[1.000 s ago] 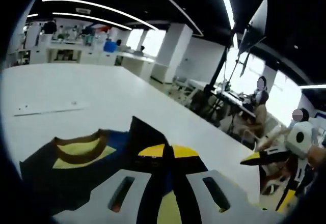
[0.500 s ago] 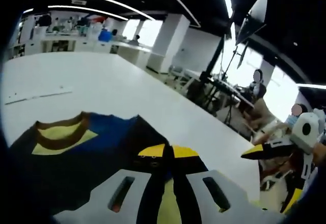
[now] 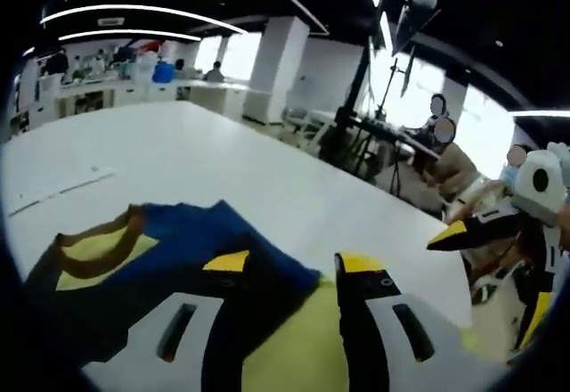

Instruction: Fold the garment on the visible template until the final outline fits inside the template.

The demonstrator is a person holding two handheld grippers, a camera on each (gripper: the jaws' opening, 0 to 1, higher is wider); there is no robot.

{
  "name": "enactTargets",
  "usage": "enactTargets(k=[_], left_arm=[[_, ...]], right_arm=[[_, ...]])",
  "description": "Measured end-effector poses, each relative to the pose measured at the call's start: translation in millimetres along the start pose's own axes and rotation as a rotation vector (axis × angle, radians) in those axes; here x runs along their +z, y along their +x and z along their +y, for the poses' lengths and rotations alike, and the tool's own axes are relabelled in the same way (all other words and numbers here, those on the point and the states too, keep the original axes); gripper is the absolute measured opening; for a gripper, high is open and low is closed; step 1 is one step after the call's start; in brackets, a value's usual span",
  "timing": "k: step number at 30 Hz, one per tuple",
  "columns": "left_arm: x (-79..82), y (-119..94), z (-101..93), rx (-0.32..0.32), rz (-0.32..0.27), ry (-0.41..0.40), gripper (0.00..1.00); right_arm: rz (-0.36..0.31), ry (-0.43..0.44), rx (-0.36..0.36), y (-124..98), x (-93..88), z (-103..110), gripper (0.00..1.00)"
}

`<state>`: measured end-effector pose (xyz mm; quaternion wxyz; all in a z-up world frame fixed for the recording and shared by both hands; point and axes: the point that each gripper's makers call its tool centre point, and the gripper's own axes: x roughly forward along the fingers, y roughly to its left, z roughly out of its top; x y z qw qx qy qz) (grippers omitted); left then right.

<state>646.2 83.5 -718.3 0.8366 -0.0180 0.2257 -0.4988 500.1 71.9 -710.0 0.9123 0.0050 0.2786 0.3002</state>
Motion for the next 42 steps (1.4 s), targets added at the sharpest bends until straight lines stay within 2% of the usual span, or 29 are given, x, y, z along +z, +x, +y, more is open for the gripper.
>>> enactTargets(k=[10, 19, 25, 34, 42], left_arm=[[14.9, -25.9, -1.0, -0.016, -0.049, 0.007, 0.73], [11.1, -54.1, -7.7, -0.023, -0.048, 0.020, 0.92], [3.8, -78.4, -8.3, -0.028, -0.048, 0.028, 0.99], [-13.7, -118.0, -4.0, -0.012, -0.024, 0.061, 0.99], [-32.4, -157.5, -7.5, 0.000, -0.020, 0.057, 0.98]], right_arm=[[0.008, -0.017, 0.026, -5.6, 0.8, 3.2, 0.99], [0.030, -0.038, 0.055, -10.5, -1.9, 8.5, 0.99], [0.046, -0.051, 0.083, -12.2, -5.6, 14.1, 0.99], [0.081, -0.070, 0.124, -14.8, -14.6, 21.1, 0.99], [0.113, -0.093, 0.166, -18.6, -24.6, 32.2, 0.98]])
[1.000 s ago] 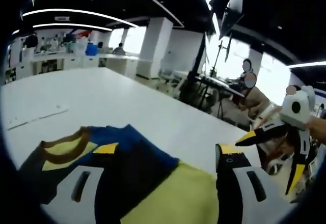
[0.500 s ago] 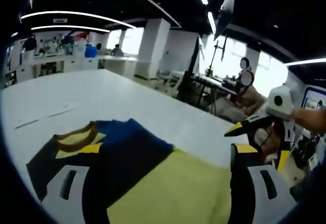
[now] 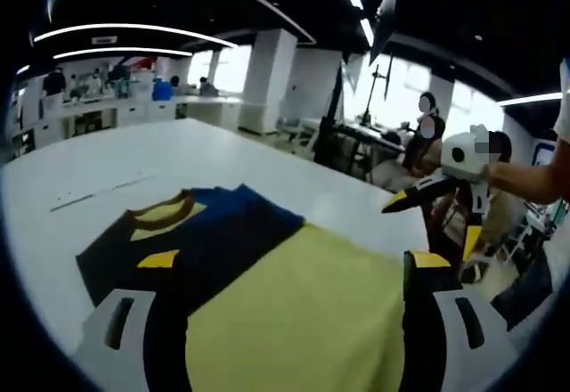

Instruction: Fold the garment on the visible template until the final outline fits inside the template.

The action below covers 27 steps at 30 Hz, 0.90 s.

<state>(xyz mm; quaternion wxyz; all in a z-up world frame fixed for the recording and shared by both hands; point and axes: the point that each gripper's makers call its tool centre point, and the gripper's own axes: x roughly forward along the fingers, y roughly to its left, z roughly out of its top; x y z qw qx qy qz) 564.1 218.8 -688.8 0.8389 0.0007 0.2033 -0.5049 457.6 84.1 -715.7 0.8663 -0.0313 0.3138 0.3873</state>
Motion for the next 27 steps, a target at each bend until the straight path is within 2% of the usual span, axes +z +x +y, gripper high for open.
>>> enactTargets(k=[5, 11, 16, 27], left_arm=[[-7.4, -26.3, -3.2, 0.014, -0.013, -0.007, 0.95], [-29.4, -57.1, -8.7, 0.030, 0.032, 0.009, 0.91], [-41.2, -80.4, -20.0, 0.031, 0.031, 0.016, 0.87], [-84.4, -120.0, -33.1, 0.040, 0.129, 0.023, 0.71]], right_arm=[[0.011, -0.008, 0.016, 0.7, -3.8, 5.0, 0.95], [0.035, -0.021, 0.045, 0.3, -12.1, 15.6, 0.93], [0.046, -0.017, 0.058, -2.2, -18.6, 18.9, 0.89], [0.073, -0.014, 0.066, -6.2, -36.9, 25.3, 0.76]])
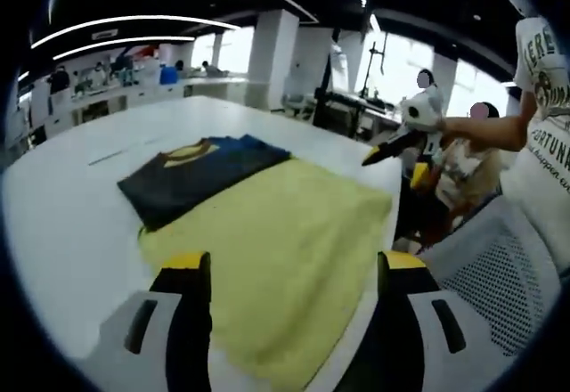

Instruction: Fold the garment on the visible template until the final outline fits inside the template.

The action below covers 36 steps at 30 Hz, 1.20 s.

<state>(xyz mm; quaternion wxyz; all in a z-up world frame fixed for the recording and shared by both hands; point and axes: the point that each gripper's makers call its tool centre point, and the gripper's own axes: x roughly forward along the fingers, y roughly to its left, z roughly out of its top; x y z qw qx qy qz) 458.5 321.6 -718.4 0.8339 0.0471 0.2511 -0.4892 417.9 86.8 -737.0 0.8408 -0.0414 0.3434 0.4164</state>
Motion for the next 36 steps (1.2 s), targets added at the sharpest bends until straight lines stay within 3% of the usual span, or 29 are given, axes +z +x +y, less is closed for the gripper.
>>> enactTargets(k=[7, 22, 25, 36], left_arm=[[-32.3, -16.1, -6.8, -0.005, 0.091, 0.021, 0.61], [-68.3, -28.4, -4.6, -0.005, 0.227, 0.061, 0.40], [-80.5, -31.9, -3.8, -0.007, 0.280, 0.077, 0.34], [-88.5, -34.4, -7.2, 0.004, 0.335, 0.120, 0.22]], right_arm=[[0.019, 0.003, 0.008, -1.3, -10.7, 3.7, 0.66], [0.062, -0.011, -0.014, -3.9, -30.9, 1.5, 0.43], [0.079, -0.022, -0.021, -3.8, -36.1, 0.1, 0.36], [0.119, -0.026, -0.045, -3.0, -51.3, -6.4, 0.27]])
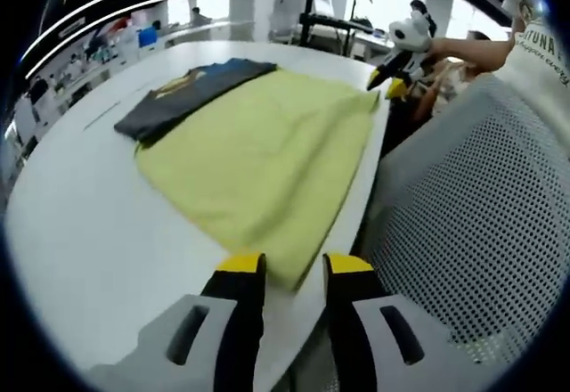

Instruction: Fold the garment on the visible template until the final outline fits inside the template.

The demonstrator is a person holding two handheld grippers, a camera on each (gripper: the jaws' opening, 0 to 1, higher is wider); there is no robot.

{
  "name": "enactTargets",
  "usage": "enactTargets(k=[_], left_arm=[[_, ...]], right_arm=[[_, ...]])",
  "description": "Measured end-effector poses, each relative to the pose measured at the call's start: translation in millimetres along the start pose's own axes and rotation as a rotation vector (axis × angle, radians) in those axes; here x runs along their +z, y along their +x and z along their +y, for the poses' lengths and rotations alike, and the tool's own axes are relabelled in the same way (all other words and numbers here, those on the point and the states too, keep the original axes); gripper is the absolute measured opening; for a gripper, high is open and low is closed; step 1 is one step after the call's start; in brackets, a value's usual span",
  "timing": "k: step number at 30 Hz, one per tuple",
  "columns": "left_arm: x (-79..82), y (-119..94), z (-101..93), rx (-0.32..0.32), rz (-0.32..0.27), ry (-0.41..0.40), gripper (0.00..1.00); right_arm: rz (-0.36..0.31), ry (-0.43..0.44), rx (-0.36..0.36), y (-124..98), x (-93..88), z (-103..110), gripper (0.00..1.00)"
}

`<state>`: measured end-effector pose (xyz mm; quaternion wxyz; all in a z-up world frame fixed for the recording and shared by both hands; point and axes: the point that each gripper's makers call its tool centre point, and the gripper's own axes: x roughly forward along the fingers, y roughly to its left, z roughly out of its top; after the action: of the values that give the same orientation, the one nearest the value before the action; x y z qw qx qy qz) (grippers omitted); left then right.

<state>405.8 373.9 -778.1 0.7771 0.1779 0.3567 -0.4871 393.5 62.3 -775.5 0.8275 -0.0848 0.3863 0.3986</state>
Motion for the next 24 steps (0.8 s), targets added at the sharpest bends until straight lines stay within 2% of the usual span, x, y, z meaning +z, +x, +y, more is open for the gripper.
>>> enactTargets(k=[9, 16, 21, 24], left_arm=[[-0.3, 0.6, 2.6, 0.024, 0.039, 0.055, 0.16], [-3.8, -1.2, -0.2, 0.015, 0.065, 0.112, 0.18], [-4.3, -1.1, 6.1, 0.037, 0.071, 0.112, 0.12], [-5.0, -1.2, 8.4, 0.046, 0.082, 0.138, 0.08]], right_arm=[[0.009, -0.007, -0.015, 1.5, -2.8, -3.3, 0.24], [0.016, -0.017, -0.023, 2.5, -3.9, -5.5, 0.20], [0.017, -0.023, -0.031, 3.4, -3.6, -7.3, 0.16], [0.022, -0.031, -0.040, 3.3, -4.0, -9.5, 0.12]])
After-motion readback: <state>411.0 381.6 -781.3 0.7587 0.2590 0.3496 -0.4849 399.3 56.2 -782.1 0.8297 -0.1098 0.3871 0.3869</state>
